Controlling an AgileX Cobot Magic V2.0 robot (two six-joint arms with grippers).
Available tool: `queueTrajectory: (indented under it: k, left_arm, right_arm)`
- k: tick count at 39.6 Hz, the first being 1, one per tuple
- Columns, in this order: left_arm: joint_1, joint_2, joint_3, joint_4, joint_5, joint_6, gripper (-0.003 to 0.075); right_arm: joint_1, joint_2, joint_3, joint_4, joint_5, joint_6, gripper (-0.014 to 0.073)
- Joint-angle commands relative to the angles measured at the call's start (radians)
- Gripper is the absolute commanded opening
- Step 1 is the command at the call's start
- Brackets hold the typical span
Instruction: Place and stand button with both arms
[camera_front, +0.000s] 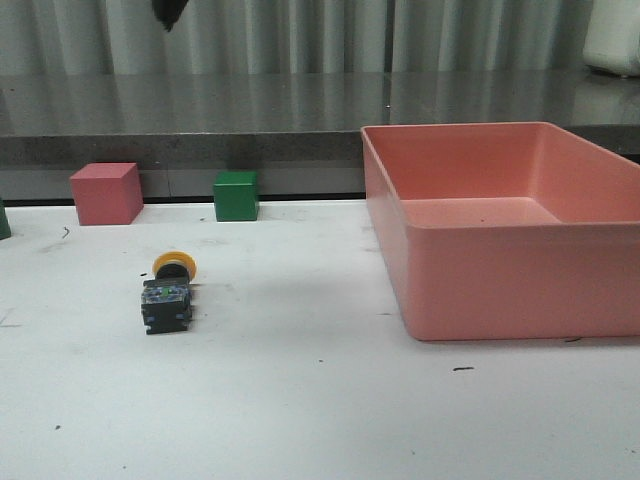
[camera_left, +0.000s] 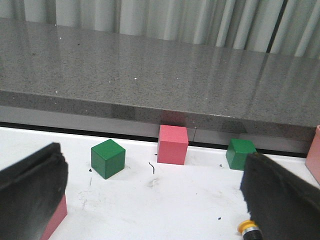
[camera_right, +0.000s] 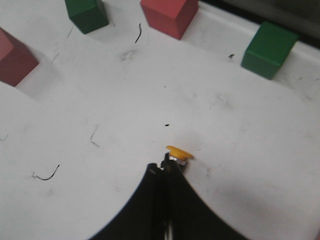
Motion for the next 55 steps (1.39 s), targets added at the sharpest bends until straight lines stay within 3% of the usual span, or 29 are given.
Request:
queueTrajectory:
  k: [1, 6, 12, 19, 24, 36, 47, 55]
  left_arm:
    - [0.001, 0.008, -0.034, -0.002, -0.085, -0.008, 0.0673]
    - [0.001, 0.008, -0.034, -0.002, -0.085, -0.008, 0.0673]
    - [0.001, 0.008, -0.034, -0.002, -0.085, -0.008, 0.0673]
    - [0.001, 0.008, -0.034, -0.002, -0.085, -0.008, 0.0673]
    - [0.001, 0.008, -0.034, -0.002, -0.085, -0.008, 0.0673]
    - [0.001, 0.008, -0.034, -0.002, -0.085, -0.008, 0.0673]
    - [0.001, 0.008, -0.034, -0.002, -0.085, -0.008, 0.0673]
    - [0.001, 0.008, -0.034, -0.002, -0.085, -0.008, 0.0673]
  right_arm:
    - [-0.05, -0.119, -0.018, -0.004, 0.08, -0.048, -0.0063]
    - [-0.113, -0.212, 0.074, -0.004, 0.08, -0.094, -0.0063]
    - [-0.234, -0.373, 0.301, -0.004, 0.078, -0.142, -0.0063]
    - [-0.489, -0.633, 0.72, -0.004, 0.062, -0.181, -0.0063]
    - [-0.577, -0.787, 1.024, -0.004, -0.024, -0.195, -0.0063]
    - [-0.581, -1.276, 1.707, -0.011, -0.484, -0.195, -0.0069]
    - [-0.581, -1.649, 2.017, -0.038, -0.764, -0.195, -0.0069]
    - [-0.581, -1.901, 2.095, -0.038, -0.859, -0.195, -0.0069]
